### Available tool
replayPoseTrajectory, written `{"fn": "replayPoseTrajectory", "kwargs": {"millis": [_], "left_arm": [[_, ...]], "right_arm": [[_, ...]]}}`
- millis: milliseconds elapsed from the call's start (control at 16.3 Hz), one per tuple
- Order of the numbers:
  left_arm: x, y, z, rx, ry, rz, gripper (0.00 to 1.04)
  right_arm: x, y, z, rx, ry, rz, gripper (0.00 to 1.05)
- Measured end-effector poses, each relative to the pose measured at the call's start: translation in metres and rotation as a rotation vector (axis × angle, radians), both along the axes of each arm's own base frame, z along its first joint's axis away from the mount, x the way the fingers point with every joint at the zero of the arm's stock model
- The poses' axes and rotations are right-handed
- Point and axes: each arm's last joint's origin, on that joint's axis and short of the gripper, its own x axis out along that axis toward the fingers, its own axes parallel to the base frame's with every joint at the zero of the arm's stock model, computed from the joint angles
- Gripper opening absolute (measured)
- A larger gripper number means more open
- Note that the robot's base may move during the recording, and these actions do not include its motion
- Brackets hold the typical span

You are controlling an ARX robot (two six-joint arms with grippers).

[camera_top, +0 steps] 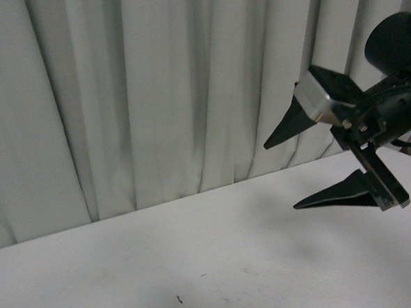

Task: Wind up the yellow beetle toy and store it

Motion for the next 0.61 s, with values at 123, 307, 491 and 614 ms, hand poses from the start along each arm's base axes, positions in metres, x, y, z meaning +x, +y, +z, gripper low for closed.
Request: {"fn": "replayPoseTrajectory", "kwargs": {"millis": [123,307,491,614], "left_arm": [[0.000,0.000,0.000,0.000,0.000,0.000,0.98],[0.000,0.000,0.000,0.000,0.000,0.000,0.98],[0.000,0.000,0.000,0.000,0.001,0.000,0.98],[0.000,0.000,0.000,0.000,0.000,0.003,0.98]], "right_arm": [[-0.014,0.004,0.020,0.025,-0.079,0.016,0.98],[-0.046,0.021,0.062,0.062,-0.277,0.085,0.98],[-0.084,0.064,0.059,-0.085,-0.502,-0.339,0.76],[-0.111,0.069,0.048,0.223,-0.532,-0.776,0.56]]}}
